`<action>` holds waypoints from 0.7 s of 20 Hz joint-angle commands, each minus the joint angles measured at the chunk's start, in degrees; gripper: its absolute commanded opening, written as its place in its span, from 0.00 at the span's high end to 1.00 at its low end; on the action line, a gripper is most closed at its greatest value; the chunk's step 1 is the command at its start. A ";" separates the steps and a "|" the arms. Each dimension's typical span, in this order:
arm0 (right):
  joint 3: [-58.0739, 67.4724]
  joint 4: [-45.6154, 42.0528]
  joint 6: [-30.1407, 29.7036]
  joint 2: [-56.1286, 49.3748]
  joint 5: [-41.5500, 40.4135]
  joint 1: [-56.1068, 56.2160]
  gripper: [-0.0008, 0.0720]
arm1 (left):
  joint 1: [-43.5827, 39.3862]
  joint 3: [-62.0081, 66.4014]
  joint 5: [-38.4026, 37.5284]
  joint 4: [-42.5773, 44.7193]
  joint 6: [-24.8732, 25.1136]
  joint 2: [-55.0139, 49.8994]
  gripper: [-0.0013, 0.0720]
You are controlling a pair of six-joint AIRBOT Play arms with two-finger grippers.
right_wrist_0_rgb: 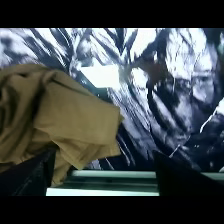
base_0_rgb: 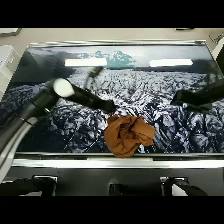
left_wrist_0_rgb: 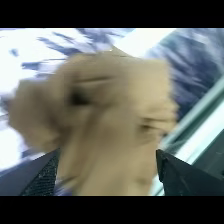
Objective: Fold the clothes and pants, and hang the long-sleeved shirts on hangers.
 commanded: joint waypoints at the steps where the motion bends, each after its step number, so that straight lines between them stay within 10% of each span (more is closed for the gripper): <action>1: -14.19 2.21 -1.99 -0.04 -4.35 0.04 0.05 | 9.70 -2.01 -13.92 0.81 -0.42 0.22 0.01; 14: -29.94 10.49 -6.80 -2.21 -20.63 0.04 0.01 | -11.65 -40.94 16.31 -25.29 4.59 4.28 0.01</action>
